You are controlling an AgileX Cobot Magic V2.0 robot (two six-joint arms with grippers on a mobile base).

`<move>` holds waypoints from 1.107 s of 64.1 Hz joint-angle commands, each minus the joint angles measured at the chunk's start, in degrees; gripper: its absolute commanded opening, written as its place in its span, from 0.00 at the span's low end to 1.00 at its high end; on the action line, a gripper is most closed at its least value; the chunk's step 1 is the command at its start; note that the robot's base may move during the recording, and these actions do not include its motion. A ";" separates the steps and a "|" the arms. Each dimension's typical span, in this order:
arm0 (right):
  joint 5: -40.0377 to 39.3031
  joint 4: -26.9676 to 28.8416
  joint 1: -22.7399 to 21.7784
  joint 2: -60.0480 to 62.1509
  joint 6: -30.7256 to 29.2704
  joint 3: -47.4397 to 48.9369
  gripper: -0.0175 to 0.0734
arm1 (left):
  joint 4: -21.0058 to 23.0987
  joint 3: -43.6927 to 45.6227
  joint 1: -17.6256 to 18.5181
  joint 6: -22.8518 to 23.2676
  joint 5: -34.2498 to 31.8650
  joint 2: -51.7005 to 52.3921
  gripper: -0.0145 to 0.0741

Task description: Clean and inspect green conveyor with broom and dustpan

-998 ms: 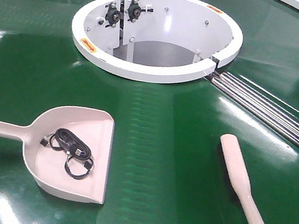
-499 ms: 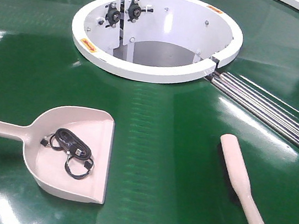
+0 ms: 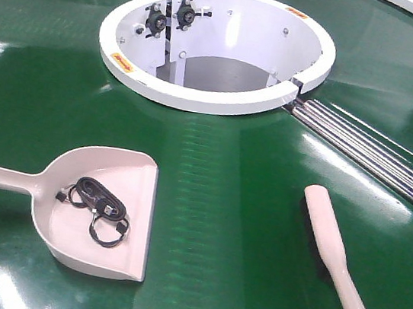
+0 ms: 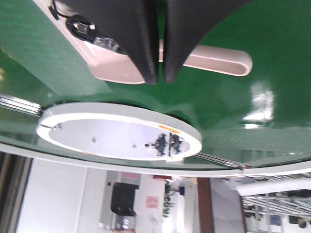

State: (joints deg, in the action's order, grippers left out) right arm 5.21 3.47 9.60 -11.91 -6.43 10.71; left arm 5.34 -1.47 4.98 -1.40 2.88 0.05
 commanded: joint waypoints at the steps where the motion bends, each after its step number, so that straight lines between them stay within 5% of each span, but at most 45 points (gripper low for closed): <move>1: -4.12 0.04 -0.17 -0.51 -0.66 1.46 0.18 | -0.01 -0.73 -3.02 1.40 -1.97 1.64 0.16; 8: -4.06 0.04 -0.17 -0.51 -0.66 1.46 0.18 | -0.48 -0.73 -5.57 1.40 -1.83 1.55 0.16; 34: -4.06 0.04 -0.17 -0.51 -0.66 1.46 0.18 | -5.87 -0.73 -3.84 6.51 -1.99 1.55 0.16; 71: -4.06 0.04 -0.17 -0.51 -0.66 1.46 0.18 | -5.34 -0.68 -1.97 5.80 -1.88 1.51 0.16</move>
State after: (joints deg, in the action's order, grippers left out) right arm 5.21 3.47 9.60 -11.91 -6.43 10.71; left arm -0.44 -1.59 2.73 4.10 4.85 0.71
